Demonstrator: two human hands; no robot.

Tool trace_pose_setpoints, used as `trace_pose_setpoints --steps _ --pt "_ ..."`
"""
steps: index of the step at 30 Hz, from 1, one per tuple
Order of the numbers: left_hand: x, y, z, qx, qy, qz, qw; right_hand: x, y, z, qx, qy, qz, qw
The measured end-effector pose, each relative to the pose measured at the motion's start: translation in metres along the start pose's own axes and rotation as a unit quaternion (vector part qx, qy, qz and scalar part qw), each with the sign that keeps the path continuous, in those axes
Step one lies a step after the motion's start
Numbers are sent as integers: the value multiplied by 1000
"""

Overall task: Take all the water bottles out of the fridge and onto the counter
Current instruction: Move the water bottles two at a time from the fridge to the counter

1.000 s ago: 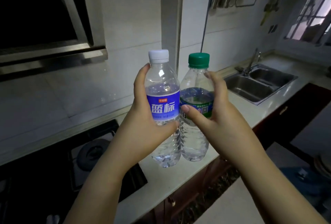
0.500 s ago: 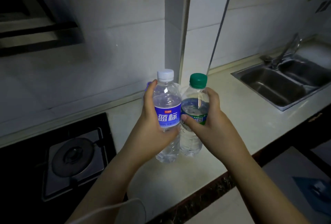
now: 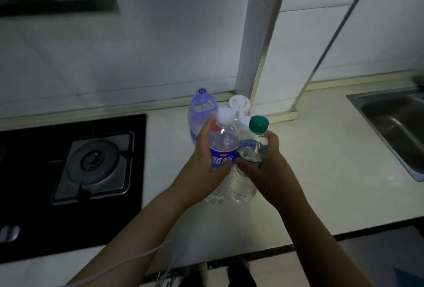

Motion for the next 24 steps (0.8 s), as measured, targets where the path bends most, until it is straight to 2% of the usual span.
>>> trace_pose_setpoints --steps 5,9,17,24 --pt "3 -15 -25 50 17 40 998 -28 25 2 61 -11 44 997" --pt "12 -32 -41 26 25 86 996 -48 50 -2 108 -6 83 991" --pt "11 -65 -59 -26 88 140 986 -78 86 -13 53 -29 78 995" --pt "0 -85 -63 -38 119 172 977 -90 88 -17 41 -39 94 994"
Point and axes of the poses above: each hand's wrist, its own x-axis away from the middle knuckle, its own z-axis out of the back of the hand, y = z × x, the point moved 7 cm from there along -x, towards the middle knuckle, and after that the axes turned 8 degrees about -z, right-handed, at the moved point
